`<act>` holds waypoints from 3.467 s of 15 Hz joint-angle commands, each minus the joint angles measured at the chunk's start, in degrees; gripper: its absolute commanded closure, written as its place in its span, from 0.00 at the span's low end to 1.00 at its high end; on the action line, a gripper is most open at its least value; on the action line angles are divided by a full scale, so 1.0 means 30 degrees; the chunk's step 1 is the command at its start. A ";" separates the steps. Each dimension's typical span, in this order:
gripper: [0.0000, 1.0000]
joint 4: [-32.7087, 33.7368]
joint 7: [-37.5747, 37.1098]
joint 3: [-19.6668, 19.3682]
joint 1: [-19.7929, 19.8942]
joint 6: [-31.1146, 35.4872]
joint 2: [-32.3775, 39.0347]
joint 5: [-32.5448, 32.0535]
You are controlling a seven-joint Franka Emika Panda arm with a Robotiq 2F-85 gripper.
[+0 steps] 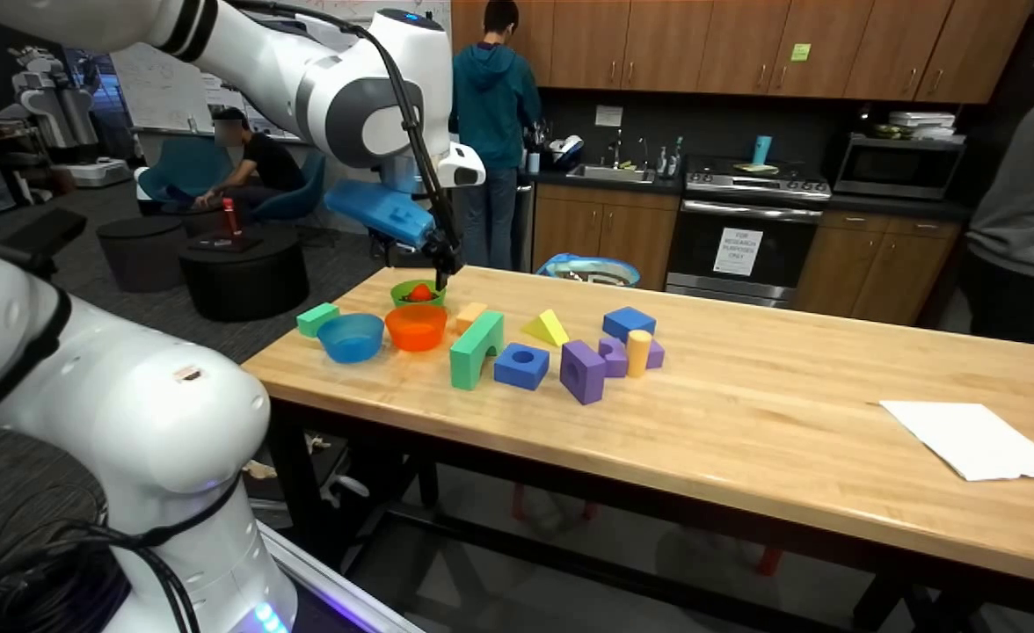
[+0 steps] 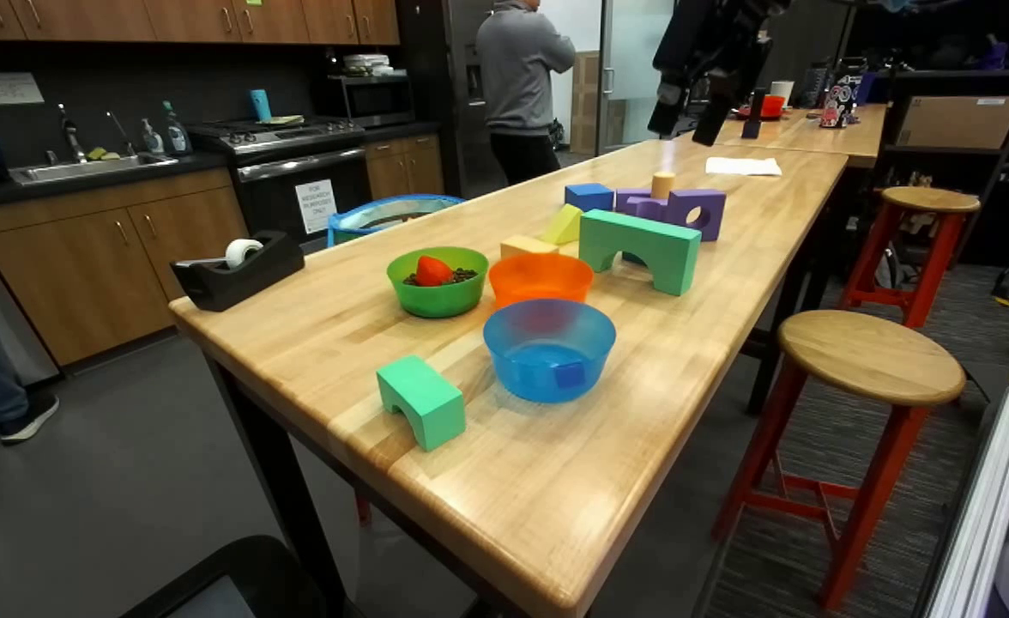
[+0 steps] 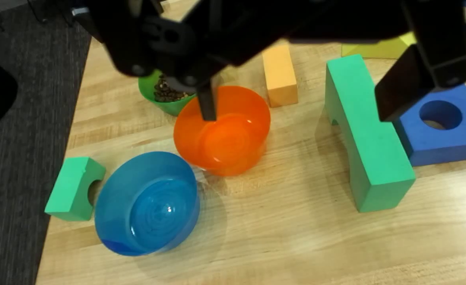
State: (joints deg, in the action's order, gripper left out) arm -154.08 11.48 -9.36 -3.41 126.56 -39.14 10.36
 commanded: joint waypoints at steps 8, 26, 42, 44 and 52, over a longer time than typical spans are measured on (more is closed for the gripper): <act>0.00 -0.0243 -0.0771 0.1807 0.1513 0.1273 0.0111 -0.3108; 0.00 0.2019 -0.1556 0.1766 0.2510 0.4654 0.6828 -0.4635; 0.25 0.2548 -0.1390 0.1807 0.2539 0.5982 1.0082 -0.5339; 0.32 0.2625 -0.1376 0.1810 0.2525 0.5944 1.0173 -0.5469; 0.84 0.2907 -0.1524 0.1838 0.2513 0.5672 1.0259 -0.5567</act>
State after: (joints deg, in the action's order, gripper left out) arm -146.07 7.40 -3.96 3.88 143.86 -8.72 -4.66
